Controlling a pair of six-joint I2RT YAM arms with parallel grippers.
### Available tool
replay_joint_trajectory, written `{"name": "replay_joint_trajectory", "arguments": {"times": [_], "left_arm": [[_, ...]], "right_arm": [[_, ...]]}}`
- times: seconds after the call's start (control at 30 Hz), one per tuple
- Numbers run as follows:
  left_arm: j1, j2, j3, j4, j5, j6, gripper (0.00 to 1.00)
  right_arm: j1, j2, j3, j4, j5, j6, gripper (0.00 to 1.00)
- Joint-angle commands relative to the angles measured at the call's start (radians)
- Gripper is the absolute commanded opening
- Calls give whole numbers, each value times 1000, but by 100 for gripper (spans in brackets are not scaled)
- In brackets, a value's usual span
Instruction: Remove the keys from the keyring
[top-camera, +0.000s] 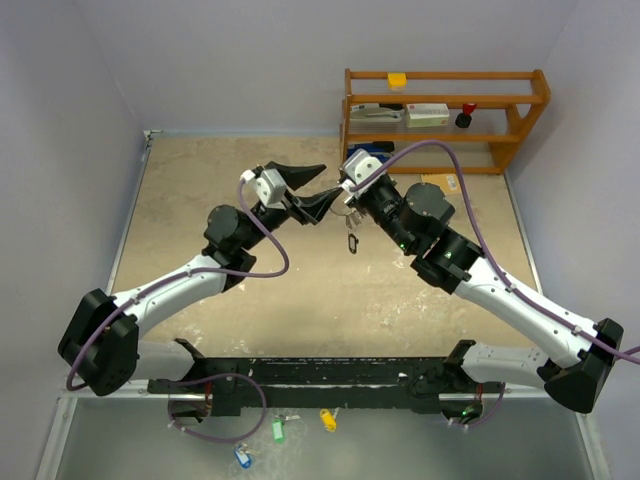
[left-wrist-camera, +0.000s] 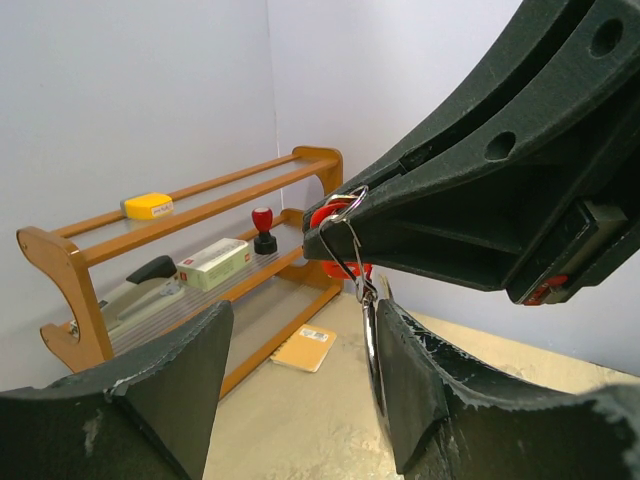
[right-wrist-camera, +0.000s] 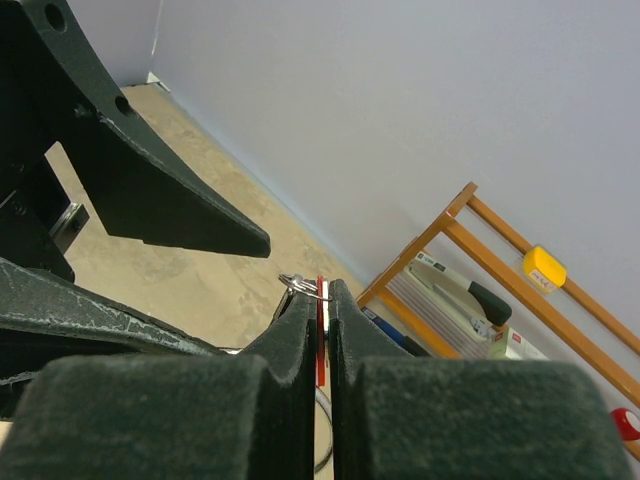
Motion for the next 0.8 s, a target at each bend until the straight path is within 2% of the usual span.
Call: {"name": "replay_joint_trajectory", "arguments": {"times": [0.0, 0.47, 0.77], "left_arm": [[-7, 8, 47, 59, 1, 6, 57], [-7, 32, 66, 78, 18, -9, 55], [-7, 47, 78, 89, 29, -16, 50]], "right_arm": [[8, -6, 29, 67, -17, 0, 0], [8, -2, 25, 71, -23, -2, 0], [10, -2, 25, 69, -35, 1, 0]]}}
